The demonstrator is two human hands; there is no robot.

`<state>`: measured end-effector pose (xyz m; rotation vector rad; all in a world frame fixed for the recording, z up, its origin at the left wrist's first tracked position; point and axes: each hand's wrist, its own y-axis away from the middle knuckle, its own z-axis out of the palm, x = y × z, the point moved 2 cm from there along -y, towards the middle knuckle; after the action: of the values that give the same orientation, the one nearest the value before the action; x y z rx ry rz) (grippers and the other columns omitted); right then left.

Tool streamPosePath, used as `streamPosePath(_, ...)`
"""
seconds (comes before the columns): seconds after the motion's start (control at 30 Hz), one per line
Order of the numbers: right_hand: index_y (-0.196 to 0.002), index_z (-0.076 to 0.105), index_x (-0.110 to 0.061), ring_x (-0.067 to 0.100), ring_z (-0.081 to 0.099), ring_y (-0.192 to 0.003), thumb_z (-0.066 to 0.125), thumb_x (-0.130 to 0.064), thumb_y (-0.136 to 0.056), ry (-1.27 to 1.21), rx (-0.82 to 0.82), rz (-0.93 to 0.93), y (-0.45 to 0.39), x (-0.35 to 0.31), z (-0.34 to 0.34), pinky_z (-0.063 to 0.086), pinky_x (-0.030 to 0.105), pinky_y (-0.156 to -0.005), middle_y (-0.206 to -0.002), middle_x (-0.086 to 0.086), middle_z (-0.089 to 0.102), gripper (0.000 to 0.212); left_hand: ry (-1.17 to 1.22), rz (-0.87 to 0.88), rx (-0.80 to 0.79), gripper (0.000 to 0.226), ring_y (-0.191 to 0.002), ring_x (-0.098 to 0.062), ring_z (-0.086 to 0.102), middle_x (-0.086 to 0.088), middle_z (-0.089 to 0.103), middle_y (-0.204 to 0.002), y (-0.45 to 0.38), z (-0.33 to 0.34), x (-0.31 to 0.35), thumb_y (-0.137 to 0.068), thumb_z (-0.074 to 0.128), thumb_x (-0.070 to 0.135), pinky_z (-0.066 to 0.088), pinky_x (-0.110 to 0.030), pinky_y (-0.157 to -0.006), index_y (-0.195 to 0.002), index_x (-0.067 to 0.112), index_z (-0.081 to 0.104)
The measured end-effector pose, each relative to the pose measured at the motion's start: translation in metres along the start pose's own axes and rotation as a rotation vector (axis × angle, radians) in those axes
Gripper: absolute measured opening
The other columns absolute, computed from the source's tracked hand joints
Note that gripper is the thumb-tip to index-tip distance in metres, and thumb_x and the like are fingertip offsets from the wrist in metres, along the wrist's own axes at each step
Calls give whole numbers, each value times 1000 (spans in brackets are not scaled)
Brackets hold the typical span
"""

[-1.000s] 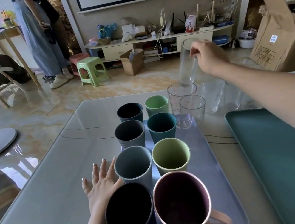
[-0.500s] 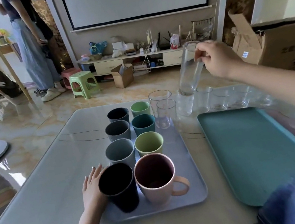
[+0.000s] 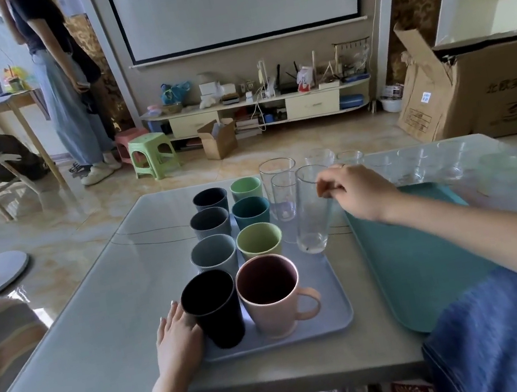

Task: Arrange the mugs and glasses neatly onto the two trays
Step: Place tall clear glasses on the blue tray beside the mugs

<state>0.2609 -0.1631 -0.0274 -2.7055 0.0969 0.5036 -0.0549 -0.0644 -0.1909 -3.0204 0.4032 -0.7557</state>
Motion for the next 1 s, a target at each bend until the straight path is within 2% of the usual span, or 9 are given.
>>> streamPosePath(0.07, -92, 64, -13, 19, 63, -89, 48, 0, -90, 9, -21, -13, -4, -4, 12, 51, 36, -81, -96, 0, 66, 20, -15, -4, 8, 46, -142, -23, 28, -9, 41, -148, -1, 1, -1, -91, 39, 9, 10, -33, -119, -136, 10, 45)
streamPosePath(0.13, -92, 64, -15, 20, 63, -90, 48, -2, -90, 42, -46, -18, -8, -6, 23, 51, 37, -79, -99, 0, 67, 21, -30, -5, 8, 53, -143, -21, 26, -7, 39, -149, -1, 1, -1, -89, 28, 20, 10, -32, -119, -139, 12, 42)
streamPosePath(0.23, -93, 63, -15, 20, 60, -90, 46, -4, -91, 90, -92, -2, -12, -5, 35, 49, 34, -76, -100, -1, 66, 21, -45, -6, 8, 75, -143, -20, 26, -5, 39, -149, -1, 0, 0, -70, 18, 27, 11, -32, -119, -140, 14, 41)
streamPosePath(0.4, -92, 61, -17, 25, 60, -91, 45, -6, -92, 118, -132, 24, -9, 1, 46, 51, 41, -80, -101, 1, 65, 19, 5, -21, 25, 77, -143, -22, 26, -6, 38, -149, 1, -2, 2, -66, 20, 26, 12, -33, -119, -140, 14, 41)
streamPosePath(0.73, -93, 59, -18, 25, 60, -92, 45, -8, -92, 129, -139, 54, -13, -4, 48, 51, 38, -78, -100, 3, 64, 17, 11, -41, -7, 81, -145, -17, 20, -2, 30, -154, 4, -6, 7, -65, 17, 26, 7, -29, -119, -144, 16, 35)
streamPosePath(0.83, -108, 60, -23, 19, 57, -91, 50, -16, -91, 117, -218, 66, -13, -3, 44, 50, 34, -76, -100, -3, 61, 21, 29, -44, -4, 81, -145, -16, 19, -2, 30, -154, 4, -6, 7, -65, 18, 26, 8, -30, -119, -143, 16, 36)
streamPosePath(0.93, -133, 46, -34, 12, 60, -82, 57, -21, -89, 29, -314, 68, -8, 0, 33, 52, 33, -76, -100, -14, 55, 47, 65, -82, 16, 78, -142, -21, 26, -6, 37, -150, 3, -7, 7, -65, 21, 27, 15, -33, -117, -139, 14, 42)
streamPosePath(1.0, -135, 45, -31, 6, 52, -59, 56, -11, -90, -54, -230, 50, -9, 7, 24, 47, 25, -59, -90, -23, 54, 51, 56, -115, 20, 70, -135, -27, 34, -10, 45, -142, -1, -10, 7, -69, 23, 28, 22, -36, -111, -132, 13, 49)
